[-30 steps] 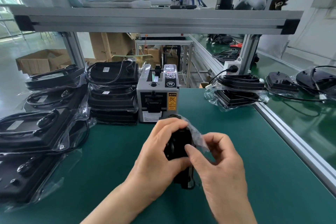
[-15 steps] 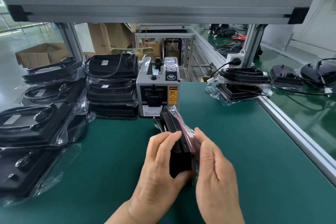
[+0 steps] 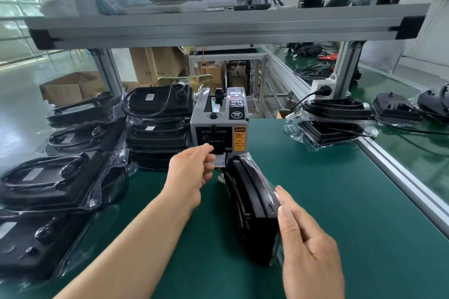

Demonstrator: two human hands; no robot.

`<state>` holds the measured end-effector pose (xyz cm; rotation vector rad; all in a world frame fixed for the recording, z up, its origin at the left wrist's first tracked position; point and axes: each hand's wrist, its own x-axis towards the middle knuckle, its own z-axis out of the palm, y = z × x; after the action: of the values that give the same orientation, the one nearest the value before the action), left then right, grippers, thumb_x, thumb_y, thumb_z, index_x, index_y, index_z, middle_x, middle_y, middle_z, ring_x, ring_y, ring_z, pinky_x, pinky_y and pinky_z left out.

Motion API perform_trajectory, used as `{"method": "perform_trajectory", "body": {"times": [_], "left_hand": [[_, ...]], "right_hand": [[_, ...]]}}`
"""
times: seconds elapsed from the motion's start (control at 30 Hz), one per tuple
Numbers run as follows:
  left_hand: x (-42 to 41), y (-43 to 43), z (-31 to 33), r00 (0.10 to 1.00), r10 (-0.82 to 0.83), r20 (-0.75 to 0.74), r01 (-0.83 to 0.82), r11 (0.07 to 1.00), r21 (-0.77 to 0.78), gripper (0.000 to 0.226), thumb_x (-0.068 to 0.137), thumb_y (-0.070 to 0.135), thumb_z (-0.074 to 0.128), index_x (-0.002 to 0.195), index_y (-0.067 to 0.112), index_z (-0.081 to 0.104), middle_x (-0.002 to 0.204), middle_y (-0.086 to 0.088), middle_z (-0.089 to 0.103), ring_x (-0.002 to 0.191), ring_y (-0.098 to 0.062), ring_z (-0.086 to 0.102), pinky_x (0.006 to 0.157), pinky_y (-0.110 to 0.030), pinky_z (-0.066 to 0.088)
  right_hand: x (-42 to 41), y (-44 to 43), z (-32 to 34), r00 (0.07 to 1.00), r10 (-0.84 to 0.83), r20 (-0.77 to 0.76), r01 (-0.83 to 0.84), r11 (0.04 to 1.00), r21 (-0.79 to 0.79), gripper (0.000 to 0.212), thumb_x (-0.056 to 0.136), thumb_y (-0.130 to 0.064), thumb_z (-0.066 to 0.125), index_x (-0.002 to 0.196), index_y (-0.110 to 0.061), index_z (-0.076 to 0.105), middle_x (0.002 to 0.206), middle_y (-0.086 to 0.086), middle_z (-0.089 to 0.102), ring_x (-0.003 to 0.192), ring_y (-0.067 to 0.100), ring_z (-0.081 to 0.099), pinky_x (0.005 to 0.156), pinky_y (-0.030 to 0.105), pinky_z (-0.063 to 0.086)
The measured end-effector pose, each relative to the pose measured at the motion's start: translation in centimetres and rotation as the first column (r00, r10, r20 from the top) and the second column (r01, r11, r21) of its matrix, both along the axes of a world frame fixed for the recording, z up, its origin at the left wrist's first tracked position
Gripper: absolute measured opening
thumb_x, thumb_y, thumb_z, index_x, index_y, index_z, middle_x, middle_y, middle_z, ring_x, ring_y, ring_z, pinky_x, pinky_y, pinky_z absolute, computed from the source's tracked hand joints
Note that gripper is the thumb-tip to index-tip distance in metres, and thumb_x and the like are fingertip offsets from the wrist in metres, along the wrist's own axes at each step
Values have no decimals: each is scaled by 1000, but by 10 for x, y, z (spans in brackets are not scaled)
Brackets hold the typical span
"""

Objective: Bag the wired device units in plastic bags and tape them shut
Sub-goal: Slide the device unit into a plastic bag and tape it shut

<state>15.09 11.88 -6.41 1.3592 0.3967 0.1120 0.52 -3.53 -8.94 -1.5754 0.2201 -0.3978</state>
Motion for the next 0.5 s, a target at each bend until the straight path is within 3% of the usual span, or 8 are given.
{"method": "perform_trajectory", "body": {"times": [0.07,0.2,0.27,0.37,0.5], "left_hand": [[27,-2,-1,988,-23,-152,2,991,-135,15,94,19,65,80,15,65,59,5,64,47,-3,53,47,-17,43],[57,-8,-3,967,-33,-253,-27,973,-230,26,96,21,63,72,14,59,39,8,55,31,1,49,37,-11,38],[65,-11,-2,962,-9,-271,-65,963,-263,18,94,21,67,78,14,61,41,7,56,32,-1,51,38,-12,38],[74,-15,-1,960,21,-278,-104,952,-287,16,94,17,65,79,13,59,40,5,57,31,-3,52,37,-11,37],[78,-24,1,955,132,-265,-223,909,-351,17,91,6,59,77,13,52,45,4,54,36,-6,47,39,-16,32]], "right_hand": [[0,1,1,1000,4,7,-4,1000,12,29,94,-25,59,112,-44,71,91,-15,70,59,-10,41,66,11,41],[2,-3,1,1000,-9,26,9,1000,10,28,94,-24,60,110,-43,72,81,-28,70,66,-5,61,68,2,44],[4,-4,-1,999,-12,35,11,1000,9,28,94,-23,60,109,-42,73,91,-31,71,76,-8,65,73,-3,41],[6,-5,-1,998,0,56,-2,999,32,27,94,-20,61,110,-37,74,106,-37,68,102,-23,57,82,-8,35],[5,-6,-2,999,16,46,-19,999,50,26,92,-31,58,112,-39,73,85,-27,73,88,-12,65,76,-5,39]]}}
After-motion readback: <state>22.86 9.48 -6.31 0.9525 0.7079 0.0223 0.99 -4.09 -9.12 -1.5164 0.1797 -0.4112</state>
